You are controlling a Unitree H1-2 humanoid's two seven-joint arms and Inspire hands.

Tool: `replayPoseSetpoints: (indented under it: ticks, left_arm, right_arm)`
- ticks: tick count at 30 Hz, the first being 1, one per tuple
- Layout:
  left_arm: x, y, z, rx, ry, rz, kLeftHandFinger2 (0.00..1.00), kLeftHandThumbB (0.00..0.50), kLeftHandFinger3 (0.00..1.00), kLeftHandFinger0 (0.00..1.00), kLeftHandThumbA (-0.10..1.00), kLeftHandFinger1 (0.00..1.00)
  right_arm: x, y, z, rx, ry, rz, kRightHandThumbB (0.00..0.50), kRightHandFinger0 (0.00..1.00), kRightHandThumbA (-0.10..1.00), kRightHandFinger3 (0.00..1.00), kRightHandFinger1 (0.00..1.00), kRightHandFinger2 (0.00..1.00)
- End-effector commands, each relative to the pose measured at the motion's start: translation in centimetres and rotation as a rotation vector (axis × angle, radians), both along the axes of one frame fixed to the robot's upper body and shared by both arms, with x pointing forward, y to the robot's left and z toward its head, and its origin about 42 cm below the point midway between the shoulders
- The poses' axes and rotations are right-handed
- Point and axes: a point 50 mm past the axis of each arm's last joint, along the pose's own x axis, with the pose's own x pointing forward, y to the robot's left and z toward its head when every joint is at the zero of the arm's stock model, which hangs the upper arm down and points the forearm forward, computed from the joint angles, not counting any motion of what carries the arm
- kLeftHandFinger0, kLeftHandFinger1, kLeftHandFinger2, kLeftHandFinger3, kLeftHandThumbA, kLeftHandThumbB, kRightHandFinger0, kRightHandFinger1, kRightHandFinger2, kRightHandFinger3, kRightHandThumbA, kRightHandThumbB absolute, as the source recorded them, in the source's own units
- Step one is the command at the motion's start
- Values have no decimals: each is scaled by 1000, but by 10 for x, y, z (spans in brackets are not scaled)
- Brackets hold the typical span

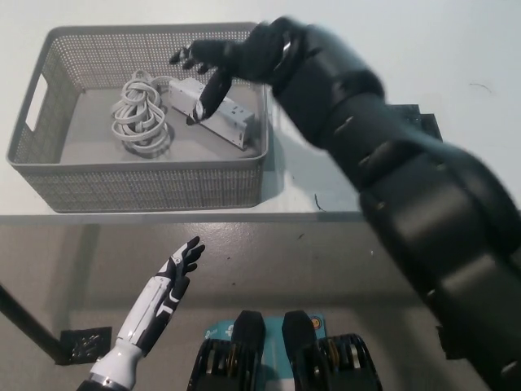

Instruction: Use the right hand to pick up a power strip and put it into a container on the left side

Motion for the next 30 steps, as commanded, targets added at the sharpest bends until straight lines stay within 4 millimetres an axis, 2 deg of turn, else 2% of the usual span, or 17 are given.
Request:
replayPoseSetpoints:
  ticks: [1,3,7,8,10,12,15,16,20,21,23,24,25,26,28,30]
  left_arm:
    - [14,5,25,56,-89,-50,1000,237,1000,1000,1000,1000]
    - [14,6,24,61,-87,-51,1000,232,1000,1000,1000,1000]
    - [13,5,22,67,-89,-48,1000,215,1000,1000,1000,1000]
    - [12,4,21,71,-80,-48,1000,218,1000,1000,1000,1000]
    - [12,3,20,72,-78,-48,1000,209,1000,1000,1000,1000]
    - [12,2,19,72,-82,-53,1000,192,1000,1000,1000,1000]
    - [13,1,18,79,-77,-52,1000,205,1000,1000,1000,1000]
    - [14,0,18,76,-77,-52,1000,206,1000,1000,1000,1000]
    - [15,-2,19,64,-78,-53,1000,204,1000,1000,1000,1000]
    - [15,-2,19,68,-75,-53,1000,205,1000,1000,1000,1000]
    - [15,-1,18,74,-75,-55,1000,197,1000,1000,1000,1000]
    - [15,-1,18,78,-70,-55,1000,198,1000,1000,1000,1000]
    - [15,0,17,82,-68,-55,1000,199,1000,1000,1000,1000]
    - [15,1,17,81,-71,-54,1000,188,1000,1000,1000,1000]
    - [15,4,17,85,-72,-52,1000,183,1000,1000,1000,1000]
    - [16,4,17,89,-73,-51,1000,178,1000,1000,1000,1000]
  right_arm:
    - [-98,-85,333,705,-200,515,494,1000,1000,1000,1000,1000]
    - [-120,-117,338,756,-341,496,487,1000,1000,1000,1000,1000]
    - [-146,-157,339,805,-469,518,479,1000,1000,1000,1000,1000]
    - [-155,-172,336,832,-517,530,453,1000,1000,1000,1000,1000]
    - [-166,-188,334,852,-567,546,458,1000,1000,1000,1000,1000]
    - [-183,-212,327,883,-633,578,470,1000,1000,1000,1000,1000]
    - [-211,-231,307,899,-711,638,435,1000,1000,1000,1000,1000]
    - [-221,-237,298,909,-721,674,446,1000,1000,1000,1000,1000]
    - [-255,-251,267,999,-714,753,438,1000,1000,1000,1000,1000]
    - [-268,-254,252,1029,-768,727,444,1000,1000,1000,1000,1000]
    - [-282,-258,235,1044,-822,709,445,1000,1000,1000,1000,1000]
    - [-298,-262,214,1085,-869,705,441,1000,1000,1000,1000,1000]
    - [-304,-263,206,1107,-894,693,441,1000,1000,1000,1000,1000]
    - [-314,-263,194,1133,-929,670,465,1000,1000,1000,1000,1000]
    - [-335,-260,170,1156,-1075,605,396,1000,1000,1000,1000,1000]
    - [-348,-254,152,1192,-1154,568,370,1000,1000,1000,1000,1000]
